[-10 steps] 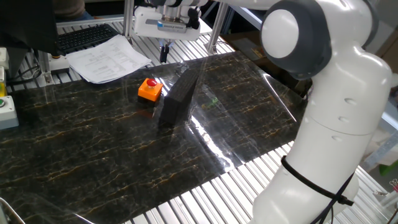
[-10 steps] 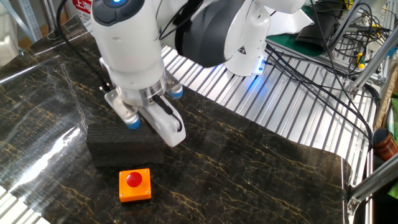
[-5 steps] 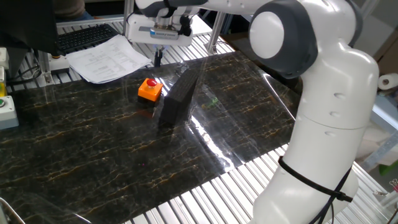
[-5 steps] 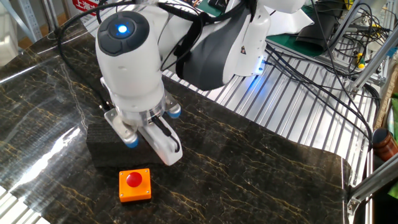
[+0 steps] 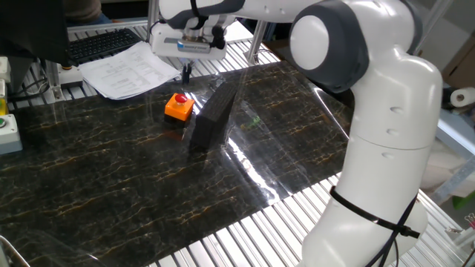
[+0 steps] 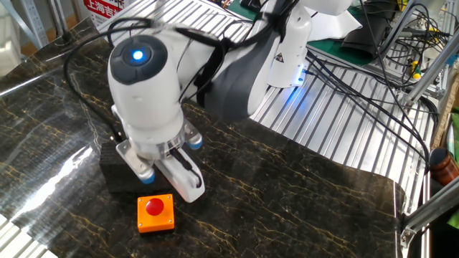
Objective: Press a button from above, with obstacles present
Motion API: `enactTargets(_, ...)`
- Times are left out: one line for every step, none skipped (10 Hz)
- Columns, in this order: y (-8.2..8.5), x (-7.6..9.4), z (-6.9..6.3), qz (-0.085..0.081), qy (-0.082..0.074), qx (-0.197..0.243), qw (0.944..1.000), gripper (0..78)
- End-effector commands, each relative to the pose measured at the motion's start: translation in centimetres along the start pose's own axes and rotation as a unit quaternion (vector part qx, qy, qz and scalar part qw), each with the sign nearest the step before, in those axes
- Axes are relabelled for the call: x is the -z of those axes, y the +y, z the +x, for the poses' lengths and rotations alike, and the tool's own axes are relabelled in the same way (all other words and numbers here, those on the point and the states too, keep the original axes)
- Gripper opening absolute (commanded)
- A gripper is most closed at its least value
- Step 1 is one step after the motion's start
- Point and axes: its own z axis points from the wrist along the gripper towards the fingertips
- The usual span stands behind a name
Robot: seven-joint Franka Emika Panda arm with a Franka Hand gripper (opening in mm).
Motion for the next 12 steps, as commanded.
enactTargets(0.0, -1.4, -1.1, -0.003, -0.011, 0.01, 0.9999, 0.0)
enactTargets(0.0, -1.9, -1.3, -0.004, -0.014, 0.013, 0.9998, 0.0)
enactTargets(-0.1, -2.4, -1.6, -0.004, -0.017, 0.017, 0.9997, 0.0)
enactTargets(-0.2, -2.6, -1.8, -0.005, -0.019, 0.019, 0.9996, 0.0)
enactTargets(-0.5, -3.2, -2.3, -0.005, -0.022, 0.025, 0.9994, 0.0)
enactTargets(-0.7, -3.4, -2.5, -0.006, -0.022, 0.027, 0.9994, 0.0)
enactTargets(-0.7, -3.5, -2.6, -0.006, -0.021, 0.027, 0.9994, 0.0)
enactTargets(-0.7, -3.6, -2.7, -0.006, -0.021, 0.026, 0.9994, 0.0)
enactTargets(-0.7, -3.7, -2.7, -0.006, -0.021, 0.026, 0.9994, 0.0)
enactTargets(-0.5, -4.3, -3.0, -0.006, -0.022, 0.026, 0.9994, 0.0)
enactTargets(-0.5, -4.6, -3.1, -0.006, -0.024, 0.026, 0.9994, 0.0)
enactTargets(-0.5, -4.7, -3.1, -0.006, -0.024, 0.027, 0.9993, 0.0)
